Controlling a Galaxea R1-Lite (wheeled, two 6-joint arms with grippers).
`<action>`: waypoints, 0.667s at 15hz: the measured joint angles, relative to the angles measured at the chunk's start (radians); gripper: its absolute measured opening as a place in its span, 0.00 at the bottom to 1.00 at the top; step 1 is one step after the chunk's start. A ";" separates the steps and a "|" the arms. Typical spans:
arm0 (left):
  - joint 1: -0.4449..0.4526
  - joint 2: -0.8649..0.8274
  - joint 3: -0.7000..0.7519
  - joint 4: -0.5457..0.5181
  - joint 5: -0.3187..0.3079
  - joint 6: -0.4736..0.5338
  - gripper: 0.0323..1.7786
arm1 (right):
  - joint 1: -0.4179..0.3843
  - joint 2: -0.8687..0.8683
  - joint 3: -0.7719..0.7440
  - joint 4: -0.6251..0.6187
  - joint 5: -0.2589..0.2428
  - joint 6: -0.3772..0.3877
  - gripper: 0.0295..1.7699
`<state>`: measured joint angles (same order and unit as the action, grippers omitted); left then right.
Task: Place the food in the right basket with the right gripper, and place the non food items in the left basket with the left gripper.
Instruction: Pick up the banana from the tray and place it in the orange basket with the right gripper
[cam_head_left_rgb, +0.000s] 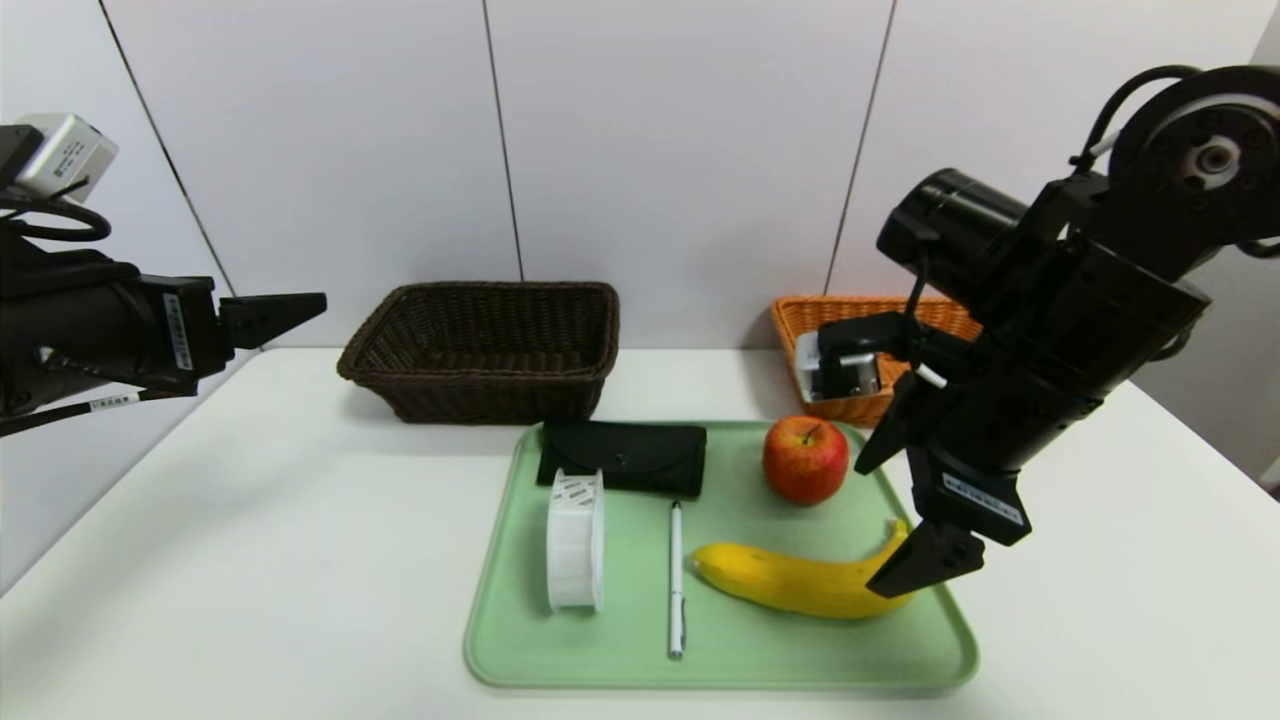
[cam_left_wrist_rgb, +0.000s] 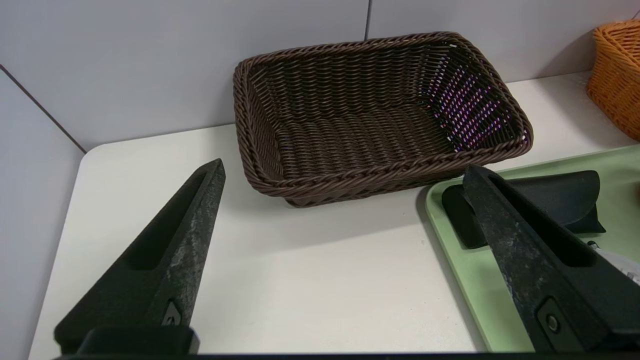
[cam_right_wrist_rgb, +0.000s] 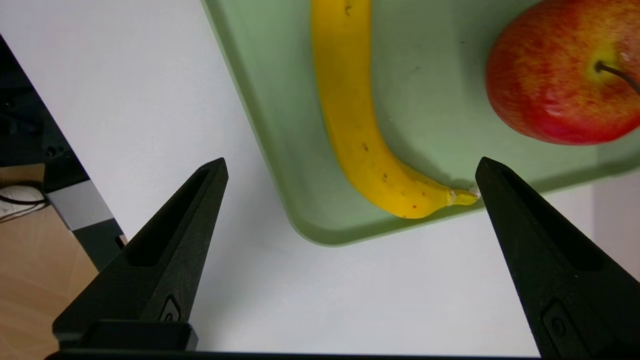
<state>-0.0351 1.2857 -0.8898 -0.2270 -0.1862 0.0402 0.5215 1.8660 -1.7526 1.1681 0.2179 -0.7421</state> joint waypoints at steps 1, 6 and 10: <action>-0.004 0.001 -0.001 0.000 0.000 0.000 0.95 | 0.011 0.009 0.013 0.000 0.000 0.001 0.97; -0.009 0.001 -0.003 -0.002 0.001 0.000 0.95 | 0.029 -0.017 0.103 -0.006 -0.002 0.002 0.97; -0.011 -0.009 0.010 -0.003 0.000 0.000 0.95 | 0.044 -0.035 0.189 -0.081 -0.060 0.001 0.97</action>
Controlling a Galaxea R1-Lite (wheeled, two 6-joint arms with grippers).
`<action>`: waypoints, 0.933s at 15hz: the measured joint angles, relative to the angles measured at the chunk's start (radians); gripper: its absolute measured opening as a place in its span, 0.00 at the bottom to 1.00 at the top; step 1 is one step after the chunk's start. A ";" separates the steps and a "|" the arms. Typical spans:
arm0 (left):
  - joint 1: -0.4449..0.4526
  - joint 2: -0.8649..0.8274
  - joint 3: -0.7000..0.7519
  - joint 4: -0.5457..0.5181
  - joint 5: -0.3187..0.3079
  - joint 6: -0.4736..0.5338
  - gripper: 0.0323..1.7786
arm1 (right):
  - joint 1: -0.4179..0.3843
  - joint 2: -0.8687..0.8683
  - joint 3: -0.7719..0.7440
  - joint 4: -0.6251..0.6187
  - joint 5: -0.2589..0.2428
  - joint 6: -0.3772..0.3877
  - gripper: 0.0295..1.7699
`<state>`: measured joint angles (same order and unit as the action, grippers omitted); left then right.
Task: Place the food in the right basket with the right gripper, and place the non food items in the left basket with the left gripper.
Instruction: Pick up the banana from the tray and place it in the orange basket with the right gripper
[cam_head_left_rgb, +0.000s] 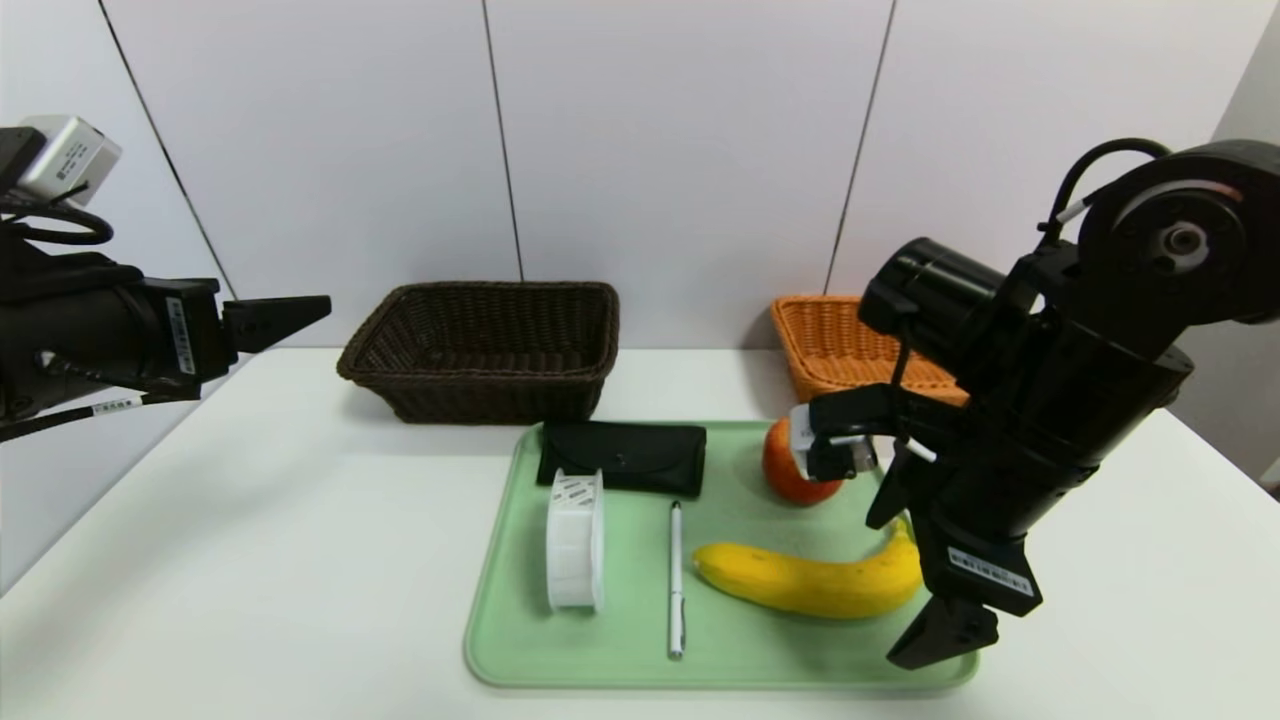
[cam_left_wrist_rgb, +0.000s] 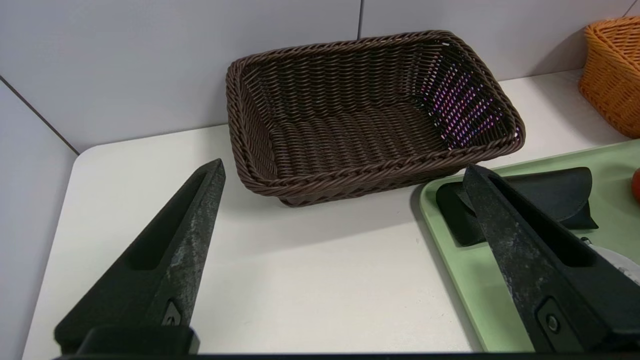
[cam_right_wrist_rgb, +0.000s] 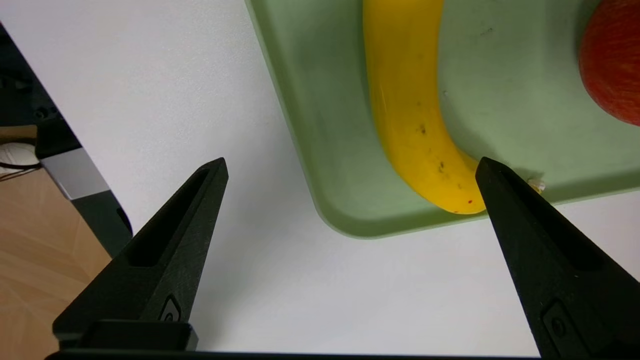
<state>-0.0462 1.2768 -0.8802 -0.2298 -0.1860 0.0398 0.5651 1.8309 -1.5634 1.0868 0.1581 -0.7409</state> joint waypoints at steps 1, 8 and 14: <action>-0.001 -0.004 0.002 0.001 0.000 0.000 0.95 | 0.004 0.000 0.021 -0.025 -0.002 0.002 0.97; -0.004 -0.025 0.001 0.001 0.000 0.001 0.95 | 0.034 0.034 0.149 -0.213 -0.009 0.014 0.97; -0.006 -0.037 0.001 0.003 -0.001 0.014 0.95 | 0.047 0.070 0.171 -0.263 -0.009 0.021 0.97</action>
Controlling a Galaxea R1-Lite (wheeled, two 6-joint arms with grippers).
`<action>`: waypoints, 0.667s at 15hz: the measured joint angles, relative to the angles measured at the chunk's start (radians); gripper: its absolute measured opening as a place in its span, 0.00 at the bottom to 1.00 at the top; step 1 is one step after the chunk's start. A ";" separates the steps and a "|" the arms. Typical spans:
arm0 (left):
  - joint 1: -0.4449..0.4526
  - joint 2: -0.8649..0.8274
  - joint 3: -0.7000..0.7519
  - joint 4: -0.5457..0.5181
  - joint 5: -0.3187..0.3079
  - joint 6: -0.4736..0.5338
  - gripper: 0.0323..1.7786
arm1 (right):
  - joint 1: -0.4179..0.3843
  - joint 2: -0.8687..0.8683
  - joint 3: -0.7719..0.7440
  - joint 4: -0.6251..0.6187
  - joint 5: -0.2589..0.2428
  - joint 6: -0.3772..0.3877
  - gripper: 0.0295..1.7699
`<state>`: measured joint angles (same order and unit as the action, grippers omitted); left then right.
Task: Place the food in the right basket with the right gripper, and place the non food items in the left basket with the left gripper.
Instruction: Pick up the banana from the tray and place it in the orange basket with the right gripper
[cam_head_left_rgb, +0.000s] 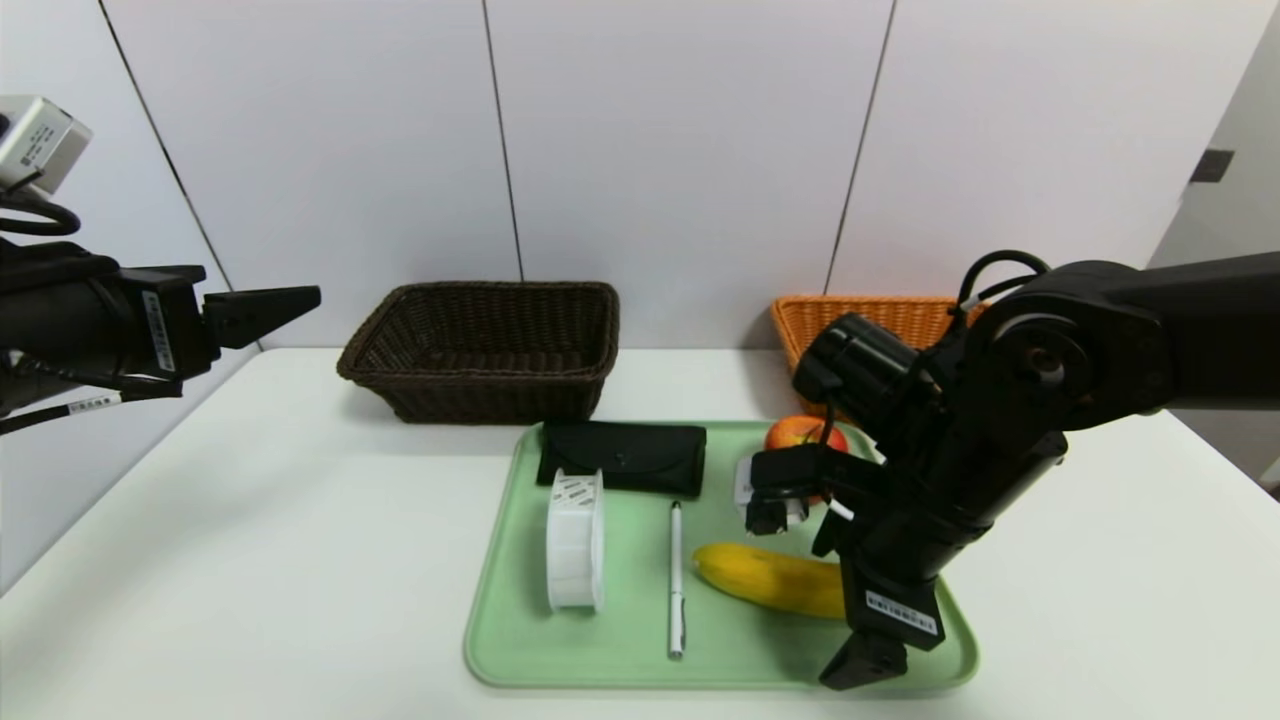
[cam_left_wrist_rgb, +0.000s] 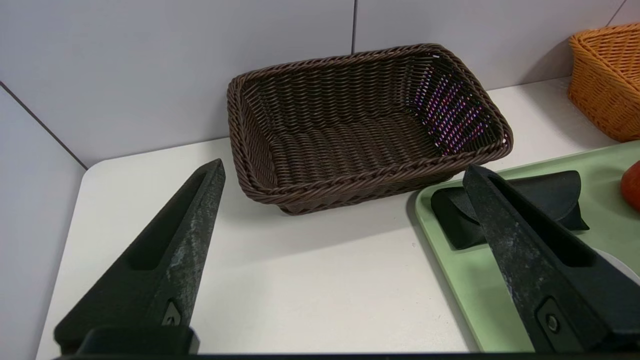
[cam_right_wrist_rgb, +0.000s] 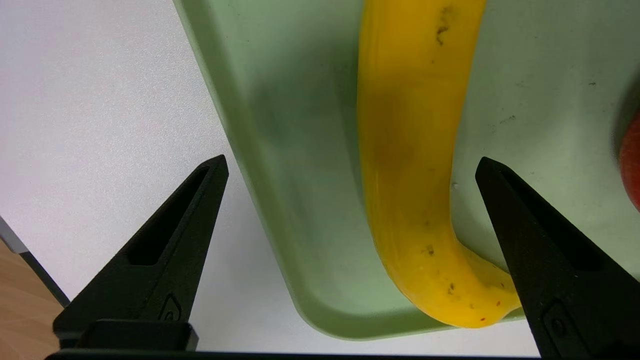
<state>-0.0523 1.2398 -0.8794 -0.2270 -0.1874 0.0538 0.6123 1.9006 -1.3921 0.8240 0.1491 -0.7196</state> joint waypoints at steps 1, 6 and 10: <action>0.000 -0.003 0.001 0.000 0.000 0.000 0.95 | 0.000 0.004 0.001 0.000 0.000 0.001 0.97; -0.011 -0.018 0.003 0.001 -0.001 0.001 0.95 | 0.000 0.021 0.024 -0.043 0.000 0.002 0.97; -0.013 -0.025 0.003 0.003 -0.002 0.001 0.95 | -0.011 0.028 0.018 -0.037 0.004 0.002 0.97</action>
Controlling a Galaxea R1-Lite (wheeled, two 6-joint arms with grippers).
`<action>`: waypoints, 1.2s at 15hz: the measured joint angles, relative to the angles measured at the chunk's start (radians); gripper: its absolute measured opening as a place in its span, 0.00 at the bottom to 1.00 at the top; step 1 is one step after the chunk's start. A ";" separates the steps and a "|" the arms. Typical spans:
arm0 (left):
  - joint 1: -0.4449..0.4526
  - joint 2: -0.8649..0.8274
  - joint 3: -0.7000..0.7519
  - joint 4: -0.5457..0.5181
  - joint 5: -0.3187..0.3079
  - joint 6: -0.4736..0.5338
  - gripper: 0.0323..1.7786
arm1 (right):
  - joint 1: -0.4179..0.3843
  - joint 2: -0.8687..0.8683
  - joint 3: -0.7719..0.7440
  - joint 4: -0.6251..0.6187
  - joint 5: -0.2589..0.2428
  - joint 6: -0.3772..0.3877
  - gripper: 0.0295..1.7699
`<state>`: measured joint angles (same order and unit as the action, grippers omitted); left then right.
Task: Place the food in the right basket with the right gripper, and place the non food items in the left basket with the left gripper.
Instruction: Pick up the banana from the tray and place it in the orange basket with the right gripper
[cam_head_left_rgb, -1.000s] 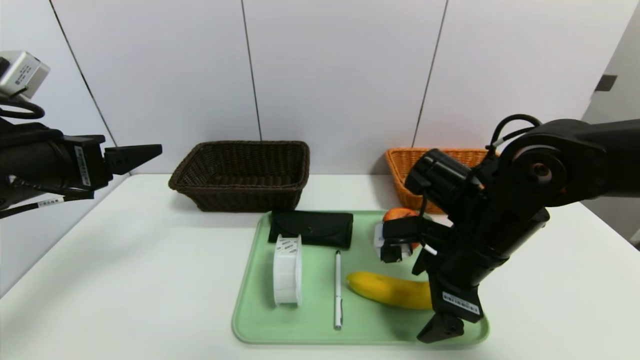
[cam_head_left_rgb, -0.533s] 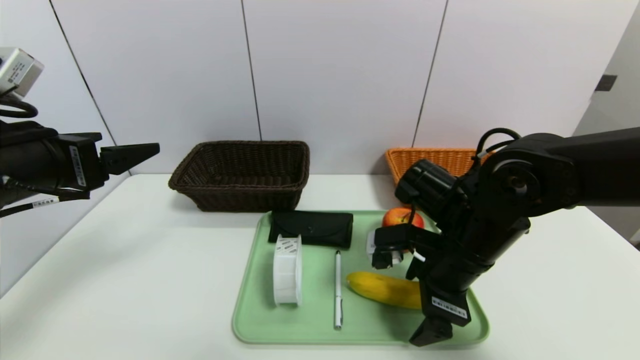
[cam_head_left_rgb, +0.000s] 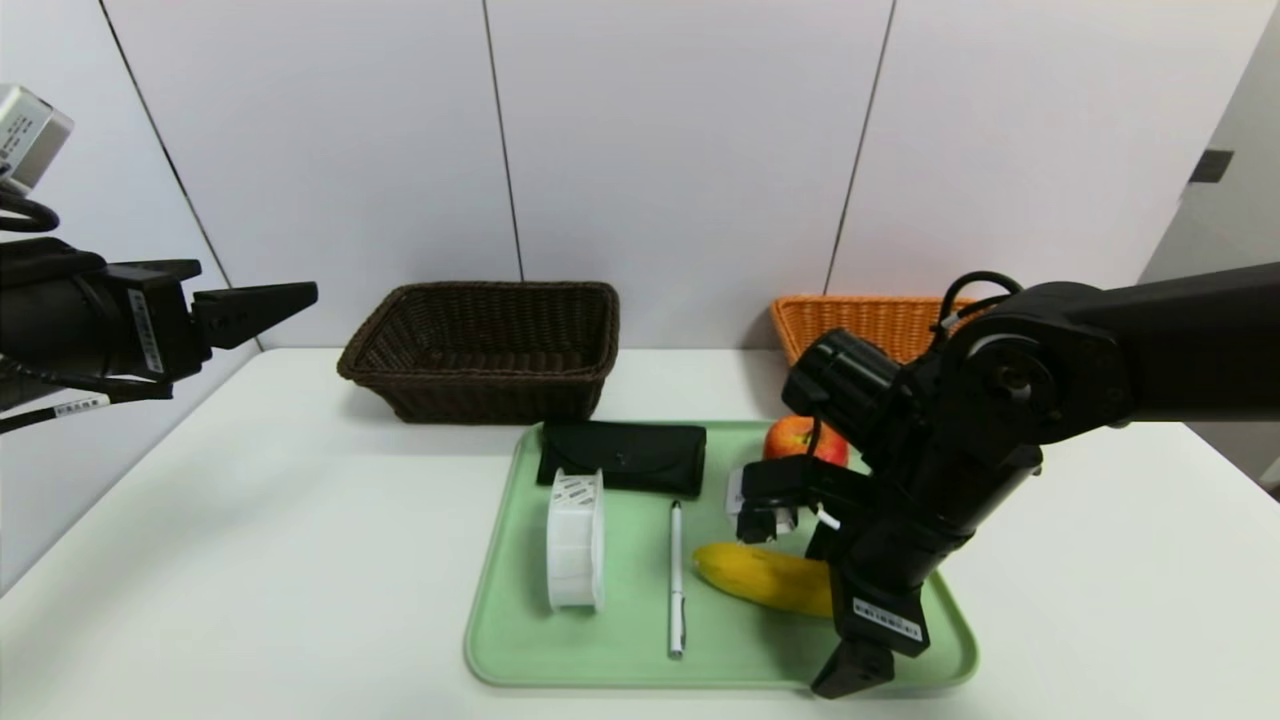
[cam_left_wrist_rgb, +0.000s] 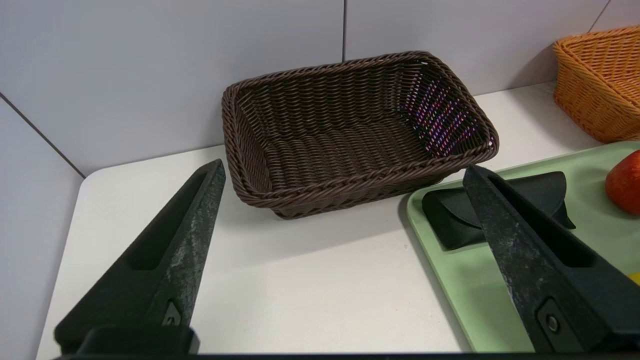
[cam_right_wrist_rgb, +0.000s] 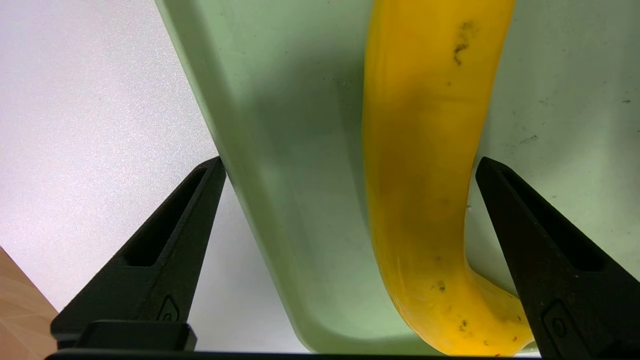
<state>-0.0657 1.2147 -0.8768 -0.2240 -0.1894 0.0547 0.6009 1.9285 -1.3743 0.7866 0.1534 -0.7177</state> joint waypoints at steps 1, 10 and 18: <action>0.000 -0.001 -0.001 0.001 0.000 0.000 0.95 | -0.005 0.000 -0.006 0.005 0.003 -0.001 0.97; -0.017 -0.003 -0.006 0.012 0.000 0.000 0.95 | -0.019 0.009 -0.076 0.077 0.011 0.007 0.97; -0.017 -0.001 -0.005 0.012 0.000 0.000 0.95 | -0.007 0.040 -0.067 0.056 0.013 0.010 0.97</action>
<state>-0.0828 1.2132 -0.8821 -0.2117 -0.1896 0.0551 0.5940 1.9681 -1.4409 0.8423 0.1660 -0.7072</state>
